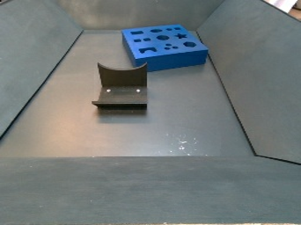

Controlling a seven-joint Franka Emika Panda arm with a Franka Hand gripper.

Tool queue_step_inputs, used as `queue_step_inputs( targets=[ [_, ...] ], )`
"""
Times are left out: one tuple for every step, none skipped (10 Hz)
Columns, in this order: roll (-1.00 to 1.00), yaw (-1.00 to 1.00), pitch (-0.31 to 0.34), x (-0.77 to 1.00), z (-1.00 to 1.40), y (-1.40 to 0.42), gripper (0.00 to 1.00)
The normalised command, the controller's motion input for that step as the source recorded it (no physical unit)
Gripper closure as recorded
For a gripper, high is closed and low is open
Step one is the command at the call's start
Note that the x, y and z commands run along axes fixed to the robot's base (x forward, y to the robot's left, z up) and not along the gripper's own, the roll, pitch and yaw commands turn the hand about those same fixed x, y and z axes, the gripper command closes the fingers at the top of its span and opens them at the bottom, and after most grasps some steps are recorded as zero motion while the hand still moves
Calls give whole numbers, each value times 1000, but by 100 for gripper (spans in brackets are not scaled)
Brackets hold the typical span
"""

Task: Pick up the square-circle object. Move up. Move to above the board. Insert the square-circle object.
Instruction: Move to above the board, then insert the square-circle object.

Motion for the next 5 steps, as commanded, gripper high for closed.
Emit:
queue_step_inputs(
  targets=[
    [52, 14, 142, 288, 124, -739, 100],
    [70, 10, 136, 201, 68, -394, 100],
    [82, 13, 118, 146, 49, -248, 100],
    [92, 12, 103, 118, 39, -188, 100],
    [-96, 3, 0, 9, -174, 0, 100]
  ],
)
